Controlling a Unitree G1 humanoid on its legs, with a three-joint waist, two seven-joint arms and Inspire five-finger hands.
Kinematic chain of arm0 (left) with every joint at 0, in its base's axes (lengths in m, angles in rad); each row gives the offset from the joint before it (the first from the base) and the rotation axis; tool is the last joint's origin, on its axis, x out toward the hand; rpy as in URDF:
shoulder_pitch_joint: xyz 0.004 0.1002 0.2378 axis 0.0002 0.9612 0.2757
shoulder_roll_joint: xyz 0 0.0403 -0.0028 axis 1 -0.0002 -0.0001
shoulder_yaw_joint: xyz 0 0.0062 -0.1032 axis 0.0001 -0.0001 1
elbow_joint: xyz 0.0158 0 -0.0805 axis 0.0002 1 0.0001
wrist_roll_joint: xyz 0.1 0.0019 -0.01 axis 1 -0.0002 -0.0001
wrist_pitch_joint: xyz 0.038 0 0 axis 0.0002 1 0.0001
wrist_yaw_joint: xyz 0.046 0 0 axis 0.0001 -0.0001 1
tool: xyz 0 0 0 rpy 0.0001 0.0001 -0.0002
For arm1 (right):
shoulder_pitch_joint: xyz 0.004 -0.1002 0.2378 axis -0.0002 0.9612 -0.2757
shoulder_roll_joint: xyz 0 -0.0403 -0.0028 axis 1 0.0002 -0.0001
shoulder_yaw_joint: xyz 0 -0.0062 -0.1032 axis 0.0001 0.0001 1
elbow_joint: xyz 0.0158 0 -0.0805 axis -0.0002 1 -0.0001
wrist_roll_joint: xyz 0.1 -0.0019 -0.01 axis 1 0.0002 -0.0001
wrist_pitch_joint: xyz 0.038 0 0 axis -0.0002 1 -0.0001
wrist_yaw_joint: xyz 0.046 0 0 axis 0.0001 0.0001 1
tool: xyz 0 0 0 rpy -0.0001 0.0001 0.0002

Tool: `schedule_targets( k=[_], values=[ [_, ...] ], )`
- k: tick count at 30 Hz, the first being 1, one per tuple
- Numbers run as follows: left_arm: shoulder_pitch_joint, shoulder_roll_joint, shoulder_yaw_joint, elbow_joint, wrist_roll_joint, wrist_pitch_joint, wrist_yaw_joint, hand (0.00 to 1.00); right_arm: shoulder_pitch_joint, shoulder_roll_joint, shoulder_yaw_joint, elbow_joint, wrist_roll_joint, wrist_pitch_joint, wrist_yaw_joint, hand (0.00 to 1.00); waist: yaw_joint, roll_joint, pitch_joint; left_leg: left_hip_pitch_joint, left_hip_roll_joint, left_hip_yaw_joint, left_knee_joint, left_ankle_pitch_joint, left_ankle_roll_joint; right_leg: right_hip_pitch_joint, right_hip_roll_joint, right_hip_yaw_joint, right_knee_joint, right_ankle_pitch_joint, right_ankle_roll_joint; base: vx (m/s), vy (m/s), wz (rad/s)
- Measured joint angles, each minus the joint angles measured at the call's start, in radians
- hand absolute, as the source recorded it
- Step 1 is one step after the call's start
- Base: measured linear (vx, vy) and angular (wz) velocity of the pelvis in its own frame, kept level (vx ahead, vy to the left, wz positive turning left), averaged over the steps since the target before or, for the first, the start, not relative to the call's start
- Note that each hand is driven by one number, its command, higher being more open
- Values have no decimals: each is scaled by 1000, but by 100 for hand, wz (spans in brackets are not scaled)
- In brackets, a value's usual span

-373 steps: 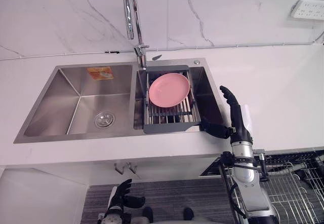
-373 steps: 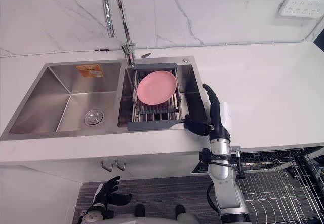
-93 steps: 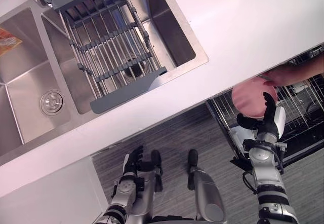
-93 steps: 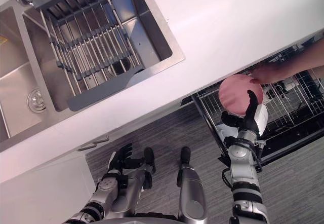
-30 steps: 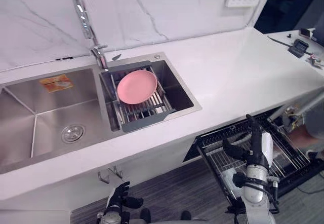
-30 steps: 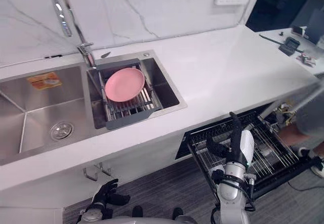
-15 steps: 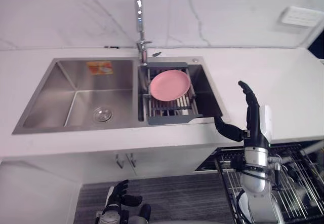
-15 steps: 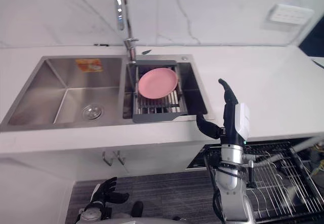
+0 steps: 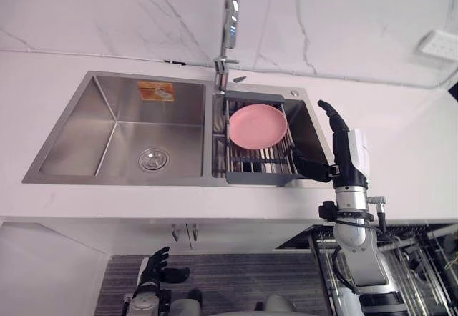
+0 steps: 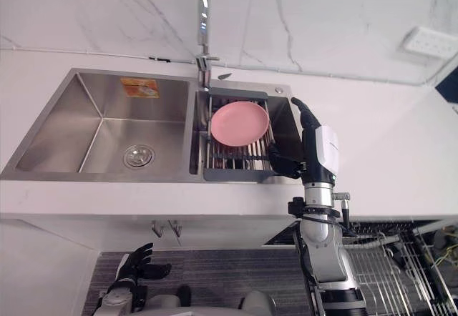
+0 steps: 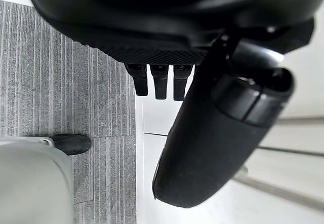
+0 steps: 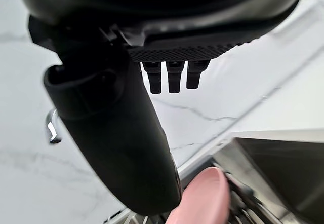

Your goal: Walk over to the sink, pick up the cup, carry it to the dishwasher, place the cup inside the dishwasher, then close the dishwasher door

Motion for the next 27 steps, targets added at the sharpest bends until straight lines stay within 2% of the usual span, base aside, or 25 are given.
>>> schedule_targets(
  k=[1,2,3,4,5,6,10,21,27],
  values=[
    [0,2,10,9,0,0,-1,90,-17,-31,0,0,-6,-2,2,90,-4,-7,-4,-6,-9,-11,21,-3,-9,6,5,5,-126,21,13,180,-70,57],
    [2,11,11,11,0,0,-1,90,-36,-50,0,-1,-6,-6,10,90,-1,-21,-13,-8,-32,-18,38,-20,-27,8,-6,5,-241,129,16,191,-88,51],
    [3,16,13,14,0,0,-1,90,-45,-54,1,0,-6,-9,16,90,2,-37,-22,-7,-46,-19,47,-32,-31,8,-14,8,-275,165,36,264,-144,28],
    [7,7,22,24,1,0,1,90,-52,-58,1,5,-6,-13,23,90,11,-13,-26,-15,-33,-20,76,-57,-45,37,-9,6,-304,158,58,222,-130,13],
    [26,0,27,20,1,-1,0,90,-51,-63,3,8,-5,-19,31,90,14,11,-32,-20,-11,-18,84,-74,-55,54,10,-6,-339,166,55,243,-141,7],
    [36,-2,27,19,1,-2,-1,90,-51,-69,3,11,-4,-21,36,90,13,17,-33,-19,-2,-18,84,-80,-56,60,18,-11,-351,168,54,154,-96,2],
    [86,4,27,29,2,1,-15,90,-50,-136,8,85,-3,-20,59,90,7,20,-32,3,23,-19,64,-85,-62,101,41,-26,-398,173,50,109,-57,4],
    [96,1,23,30,32,-2,-17,90,-45,-179,52,129,-2,-36,117,90,6,29,-28,16,3,-30,53,-78,-52,180,33,-35,-529,245,63,-21,25,4],
    [107,-8,4,36,33,-2,-17,90,-43,-208,90,193,-6,-44,130,90,6,56,-42,15,-1,-30,20,-66,-44,179,31,-37,-554,266,64,-52,-7,2]
  ],
)
